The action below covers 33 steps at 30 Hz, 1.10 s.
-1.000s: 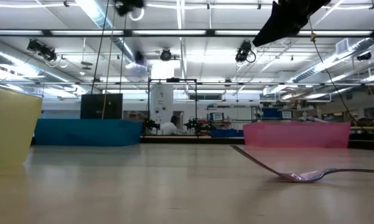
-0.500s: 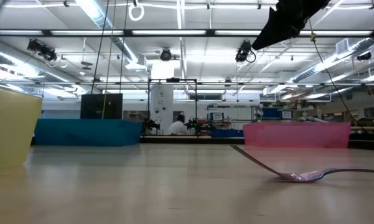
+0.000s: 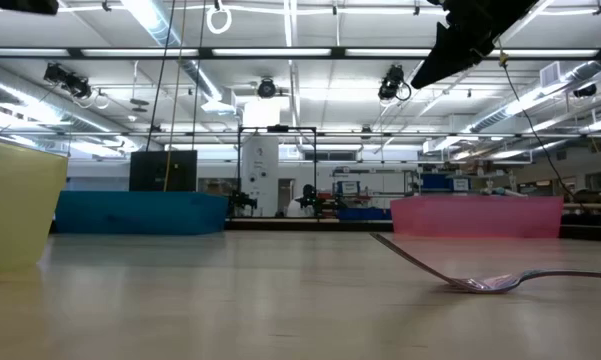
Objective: Sort silverware by color (type)
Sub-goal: Put the blue fork into the yellow bin
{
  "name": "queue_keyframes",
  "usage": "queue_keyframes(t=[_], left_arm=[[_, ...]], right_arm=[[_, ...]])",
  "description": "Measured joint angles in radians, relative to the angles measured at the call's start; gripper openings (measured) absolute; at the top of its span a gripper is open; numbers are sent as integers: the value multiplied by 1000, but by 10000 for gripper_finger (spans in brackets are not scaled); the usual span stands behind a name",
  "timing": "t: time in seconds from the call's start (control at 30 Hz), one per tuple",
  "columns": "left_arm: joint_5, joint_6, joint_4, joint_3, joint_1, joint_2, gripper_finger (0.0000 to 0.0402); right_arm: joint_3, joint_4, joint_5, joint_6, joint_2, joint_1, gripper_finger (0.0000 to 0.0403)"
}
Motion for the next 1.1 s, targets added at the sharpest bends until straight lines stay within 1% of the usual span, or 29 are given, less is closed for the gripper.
queue_keyframes(t=[0.13, 0.2, 0.27, 0.37, 0.47, 0.57, 0.73, 0.83, 0.93, 1.1], left_arm=[[8, -11, 37, -54, 34, 0, 4], [14, -45, 101, -83, 39, 0, 4], [42, -70, 187, -117, 33, 0, 4], [74, -76, 290, -178, 13, 0, 4], [78, -125, 296, -242, -8, 0, 4], [104, -162, 291, -294, -12, 0, 4], [121, -181, 294, -340, -12, 0, 8], [127, -174, 291, -347, -12, 0, 19], [128, -169, 303, -347, -12, 0, 36], [131, -168, 372, -347, -12, 0, 68]], right_arm=[[0, -18, 0, 14, 0, 0, 94], [0, -24, 0, 31, 0, 0, 95], [0, -24, 0, 41, 0, 0, 95], [0, -19, 0, 43, 0, 0, 94], [0, -17, 0, 66, 0, 0, 94], [0, -17, 0, 79, 0, 0, 94], [0, -14, -1, 101, 0, 0, 94], [0, -14, -2, 126, 0, 0, 94], [0, -14, -27, 149, 0, 0, 94], [0, -14, -45, 184, 0, 0, 96]])
